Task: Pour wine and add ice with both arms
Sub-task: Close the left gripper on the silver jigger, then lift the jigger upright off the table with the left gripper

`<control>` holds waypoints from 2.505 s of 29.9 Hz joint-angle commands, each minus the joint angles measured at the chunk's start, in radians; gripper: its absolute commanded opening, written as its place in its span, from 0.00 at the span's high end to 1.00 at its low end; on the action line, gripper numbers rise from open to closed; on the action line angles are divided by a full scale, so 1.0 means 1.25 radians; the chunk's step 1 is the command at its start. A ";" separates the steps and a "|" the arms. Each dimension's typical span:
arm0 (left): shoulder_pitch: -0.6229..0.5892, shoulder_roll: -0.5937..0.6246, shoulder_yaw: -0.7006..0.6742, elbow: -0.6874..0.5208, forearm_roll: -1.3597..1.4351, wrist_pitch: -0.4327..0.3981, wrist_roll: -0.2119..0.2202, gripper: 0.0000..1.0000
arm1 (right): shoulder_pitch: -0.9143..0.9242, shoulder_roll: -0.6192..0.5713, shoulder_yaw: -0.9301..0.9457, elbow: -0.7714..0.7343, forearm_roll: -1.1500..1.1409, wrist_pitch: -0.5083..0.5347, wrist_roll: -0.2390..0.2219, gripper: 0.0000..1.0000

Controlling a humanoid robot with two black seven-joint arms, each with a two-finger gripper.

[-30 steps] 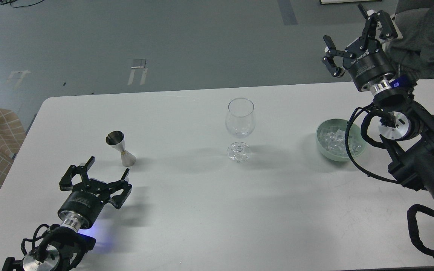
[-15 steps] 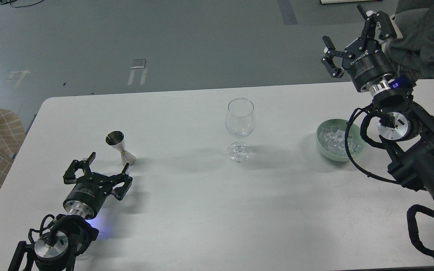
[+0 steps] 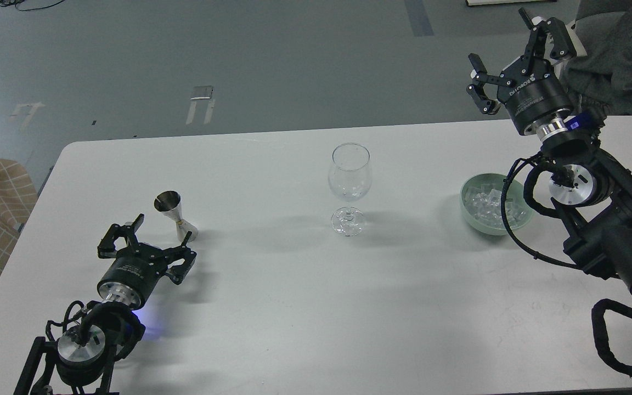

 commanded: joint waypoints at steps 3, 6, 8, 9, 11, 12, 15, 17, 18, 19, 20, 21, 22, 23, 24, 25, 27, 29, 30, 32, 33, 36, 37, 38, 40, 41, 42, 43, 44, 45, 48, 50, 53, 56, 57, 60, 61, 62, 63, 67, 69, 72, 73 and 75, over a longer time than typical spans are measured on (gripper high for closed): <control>-0.002 0.000 0.000 0.006 0.002 0.000 0.000 0.02 | 0.000 -0.001 0.000 0.001 0.000 0.000 0.000 0.00; -0.008 0.000 -0.001 0.020 0.002 0.000 0.000 0.02 | 0.000 0.001 -0.001 0.001 0.000 0.000 0.000 0.00; -0.010 0.000 0.000 0.022 0.002 0.000 0.000 0.02 | -0.002 -0.001 -0.001 0.001 0.000 0.000 0.000 0.00; -0.012 0.000 0.000 0.022 0.005 0.000 0.000 0.02 | -0.003 0.001 -0.001 0.001 0.000 0.000 0.000 0.00; -0.017 0.000 0.003 0.023 0.006 0.000 0.000 0.02 | -0.005 0.001 0.000 0.002 0.000 0.000 0.000 0.00; -0.018 0.000 0.005 0.026 0.006 0.000 0.000 0.02 | -0.005 0.001 0.000 0.002 0.000 0.000 0.000 0.00; -0.033 0.000 0.006 0.044 0.007 0.000 0.000 0.02 | -0.005 0.001 -0.001 0.002 0.000 0.000 0.000 0.00; -0.041 0.000 0.006 0.056 0.018 0.000 0.000 0.02 | -0.005 0.001 0.000 0.004 0.000 0.000 0.000 0.00; -0.045 0.000 0.006 0.061 0.019 -0.001 0.000 0.02 | -0.007 0.001 -0.001 0.004 -0.001 0.000 0.000 0.00; -0.051 0.000 0.006 0.070 0.021 -0.001 0.000 0.02 | -0.007 -0.001 -0.001 0.002 0.000 0.000 0.000 0.00; -0.056 0.000 0.006 0.076 0.021 -0.001 0.000 0.02 | -0.008 -0.001 -0.001 0.002 -0.001 0.000 0.000 0.00; -0.057 0.000 0.006 0.079 0.021 -0.001 0.000 0.02 | -0.008 -0.001 -0.001 0.004 -0.001 0.000 0.000 0.00; -0.058 0.000 0.007 0.080 0.022 -0.001 0.000 0.02 | -0.010 0.001 0.000 0.002 0.000 0.000 0.000 0.00; -0.062 0.000 0.007 0.081 0.022 -0.001 0.000 0.02 | -0.010 0.001 0.000 0.002 0.000 0.000 0.000 0.00; -0.064 0.000 0.008 0.081 0.023 -0.001 0.000 0.02 | -0.010 0.001 0.000 0.002 -0.001 0.000 0.000 0.00; -0.069 0.000 0.008 0.087 0.023 -0.001 0.000 0.02 | -0.010 0.001 -0.001 0.002 -0.001 0.000 0.000 0.00; -0.079 0.000 0.008 0.095 0.022 -0.001 0.000 0.02 | -0.012 0.001 -0.001 0.004 -0.001 0.000 0.000 0.00; -0.087 0.000 0.008 0.103 0.022 -0.001 0.000 0.02 | -0.012 0.001 -0.001 0.004 -0.001 0.000 0.000 0.00; -0.089 0.000 0.008 0.107 0.022 -0.001 -0.001 0.02 | -0.012 0.001 -0.001 0.002 -0.001 0.000 0.000 0.00; -0.100 0.000 0.008 0.115 0.022 -0.001 -0.001 0.02 | -0.012 0.001 -0.001 0.002 -0.001 0.000 0.000 0.00; -0.105 0.000 0.008 0.121 0.022 0.000 -0.001 0.02 | -0.013 0.001 0.000 0.002 -0.001 0.000 0.000 0.00; -0.116 0.000 0.008 0.135 0.022 0.000 -0.001 0.02 | -0.014 0.001 -0.001 0.002 -0.001 0.000 0.000 0.00; -0.117 0.000 0.008 0.137 0.022 0.000 -0.001 0.02 | -0.014 0.001 -0.001 0.002 -0.001 0.000 0.000 0.00; -0.118 0.000 0.008 0.139 0.022 0.000 -0.001 0.02 | -0.014 0.001 -0.001 0.002 -0.001 0.000 0.000 0.00; -0.121 0.000 0.008 0.141 0.022 0.000 -0.001 0.03 | -0.014 0.001 -0.001 0.002 -0.001 0.000 0.000 0.00; -0.121 0.000 0.008 0.141 0.022 0.000 -0.001 0.04 | -0.014 0.001 -0.001 0.002 -0.001 0.000 0.000 0.00; -0.122 0.000 0.008 0.141 0.022 0.000 -0.001 0.05 | -0.015 0.001 -0.001 0.002 -0.001 0.000 0.000 0.00; -0.123 0.000 0.008 0.141 0.022 0.000 -0.001 0.06 | -0.014 0.001 -0.001 0.002 -0.001 0.000 0.000 0.00; -0.125 0.000 0.010 0.141 0.022 0.000 -0.001 0.06 | -0.015 0.001 -0.001 0.002 -0.001 0.000 0.000 0.00; -0.125 0.000 0.011 0.141 0.022 0.000 -0.001 0.07 | -0.015 0.001 -0.001 0.002 -0.001 0.000 0.000 0.00; -0.127 0.000 0.011 0.141 0.022 0.000 -0.004 0.23 | -0.015 0.001 -0.001 0.002 -0.001 0.000 0.000 0.00; -0.127 0.000 0.011 0.141 0.022 0.000 -0.006 0.30 | -0.015 0.001 -0.001 0.002 -0.001 0.000 0.000 0.00; -0.128 0.000 0.012 0.141 0.023 -0.001 -0.020 0.50 | -0.019 0.002 -0.001 0.002 -0.001 0.000 0.000 0.00; -0.127 0.000 0.013 0.142 0.023 -0.006 -0.022 0.62 | -0.020 0.003 -0.001 0.004 -0.001 -0.001 0.000 0.00; -0.127 0.000 0.013 0.142 0.023 -0.007 -0.024 0.67 | -0.020 0.003 -0.001 0.002 -0.001 0.000 0.000 0.00; -0.127 0.000 0.013 0.142 0.023 -0.011 -0.026 0.75 | -0.020 0.003 -0.001 0.004 -0.001 0.000 0.000 0.00; -0.127 0.000 0.013 0.142 0.023 -0.012 -0.024 0.77 | -0.020 0.003 -0.001 0.004 -0.001 0.000 0.000 0.00; -0.126 0.000 0.013 0.142 0.022 -0.022 -0.023 0.81 | -0.019 0.003 0.000 0.002 -0.001 0.000 0.000 0.00; -0.126 0.000 0.012 0.142 0.023 -0.029 -0.024 0.82 | -0.019 0.003 0.000 0.004 -0.001 0.000 0.000 0.00; -0.128 0.000 0.011 0.144 0.022 -0.047 -0.032 1.00 | -0.019 0.003 0.000 0.002 -0.001 0.000 0.000 0.00; -0.127 0.000 0.008 0.144 0.021 -0.046 -0.031 1.00 | -0.020 0.003 0.000 0.004 -0.001 0.000 0.000 0.00; -0.128 0.000 0.003 0.144 0.017 -0.046 -0.032 1.00 | -0.020 0.003 -0.001 0.004 -0.001 0.000 0.000 0.00; -0.127 0.000 0.002 0.144 0.013 -0.045 -0.032 1.00 | -0.020 0.003 -0.001 0.002 -0.001 0.000 0.000 0.00; -0.128 0.000 0.002 0.141 0.010 -0.046 -0.032 1.00 | -0.020 0.003 0.000 0.004 -0.001 0.000 0.000 0.00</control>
